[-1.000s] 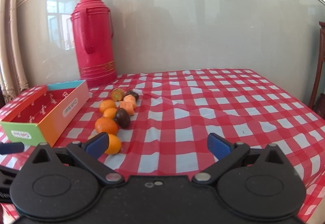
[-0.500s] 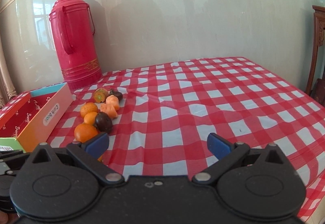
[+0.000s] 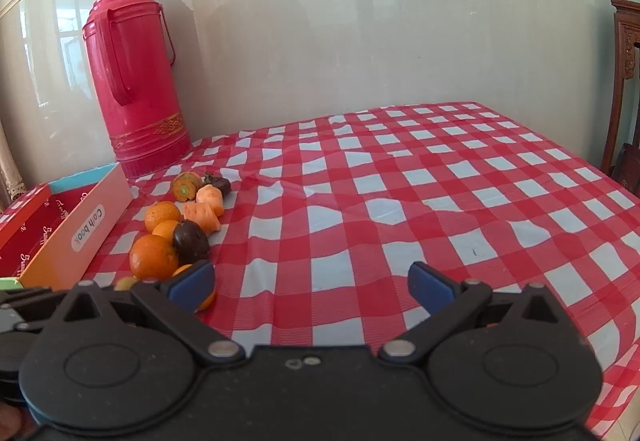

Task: Organize fruits

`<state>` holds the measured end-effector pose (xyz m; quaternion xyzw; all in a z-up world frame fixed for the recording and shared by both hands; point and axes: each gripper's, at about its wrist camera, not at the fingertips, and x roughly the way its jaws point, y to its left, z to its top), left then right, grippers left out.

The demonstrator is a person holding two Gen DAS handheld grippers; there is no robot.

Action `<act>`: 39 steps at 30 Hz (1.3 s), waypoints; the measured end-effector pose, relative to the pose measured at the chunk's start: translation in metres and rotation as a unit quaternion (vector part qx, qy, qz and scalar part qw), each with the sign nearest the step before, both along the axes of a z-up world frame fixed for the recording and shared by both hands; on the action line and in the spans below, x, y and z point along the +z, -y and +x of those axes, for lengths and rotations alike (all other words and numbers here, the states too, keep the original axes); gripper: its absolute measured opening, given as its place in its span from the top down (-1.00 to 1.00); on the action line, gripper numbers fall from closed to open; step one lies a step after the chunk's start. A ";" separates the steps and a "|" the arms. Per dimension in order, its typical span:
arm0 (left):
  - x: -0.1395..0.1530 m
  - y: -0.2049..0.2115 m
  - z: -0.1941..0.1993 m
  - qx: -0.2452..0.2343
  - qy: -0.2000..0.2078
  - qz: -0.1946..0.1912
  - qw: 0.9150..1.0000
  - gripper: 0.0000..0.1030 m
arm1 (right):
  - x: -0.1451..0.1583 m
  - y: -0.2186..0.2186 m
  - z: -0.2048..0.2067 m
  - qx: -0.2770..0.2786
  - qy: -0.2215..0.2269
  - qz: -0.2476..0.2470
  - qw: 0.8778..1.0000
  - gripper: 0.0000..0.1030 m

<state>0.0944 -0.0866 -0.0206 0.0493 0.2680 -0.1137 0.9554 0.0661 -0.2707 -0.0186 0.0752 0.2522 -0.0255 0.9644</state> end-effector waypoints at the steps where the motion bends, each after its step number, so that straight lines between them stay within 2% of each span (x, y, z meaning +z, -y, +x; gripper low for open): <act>1: 0.003 -0.004 -0.003 0.002 0.007 0.001 1.000 0.54 | 0.000 -0.001 0.000 0.001 0.001 -0.002 1.000 -0.89; 6: 0.023 -0.034 -0.019 0.035 0.044 -0.011 0.998 0.54 | 0.001 -0.012 -0.002 0.016 0.008 -0.008 1.000 -0.89; 11: 0.039 -0.081 -0.027 0.093 0.084 -0.008 0.992 0.54 | 0.004 -0.034 -0.002 0.039 0.015 -0.026 0.999 -0.89; 16: 0.038 -0.131 -0.020 0.153 0.074 -0.014 0.985 0.53 | 0.004 -0.048 -0.004 0.064 0.020 -0.029 0.997 -0.89; 19: 0.033 -0.149 -0.017 0.167 0.058 -0.018 0.984 0.47 | 0.004 -0.054 -0.005 0.081 0.018 -0.031 0.996 -0.89; 20: 0.033 -0.152 -0.019 0.171 0.058 -0.020 0.983 0.03 | 0.004 -0.056 -0.006 0.085 0.021 -0.033 0.996 -0.89; 21: 0.034 -0.153 -0.022 0.173 0.069 -0.023 0.982 -0.77 | 0.005 -0.058 -0.007 0.088 0.024 -0.034 0.995 -0.89; 22: 0.036 -0.152 -0.030 0.183 0.091 -0.021 0.979 -1.00 | 0.006 -0.058 -0.008 0.089 0.027 -0.034 0.995 -0.89; 23: 0.038 -0.150 -0.037 0.190 0.116 -0.018 0.975 -1.00 | 0.006 -0.059 -0.009 0.090 0.028 -0.033 0.995 -0.89; 24: 0.041 -0.150 -0.044 0.183 0.127 -0.014 0.975 -1.00 | 0.006 -0.058 -0.010 0.092 0.028 -0.026 0.995 -0.89; 28: 0.039 -0.147 -0.048 0.177 0.132 -0.002 0.975 -1.00 | 0.004 -0.048 -0.010 0.093 0.026 0.037 0.995 -0.89; 31: 0.040 -0.149 -0.051 0.196 0.141 -0.006 0.970 -1.00 | 0.003 -0.043 -0.010 0.089 0.027 0.059 0.994 -0.89; 34: 0.040 -0.154 -0.055 0.222 0.153 -0.027 0.962 -1.00 | 0.002 -0.048 -0.006 0.071 -0.003 0.024 0.997 -0.89; 36: 0.037 -0.155 -0.056 0.240 0.151 -0.028 0.958 -1.00 | 0.001 -0.052 -0.006 0.067 -0.002 -0.002 0.998 -0.89; 38: 0.036 -0.157 -0.054 0.237 0.135 -0.025 0.962 -1.00 | 0.000 -0.054 -0.005 0.065 -0.004 -0.020 0.998 -0.89; 39: 0.035 -0.157 -0.053 0.224 0.126 -0.023 0.966 -1.00 | -0.002 -0.055 -0.003 0.067 -0.010 -0.019 0.997 -0.89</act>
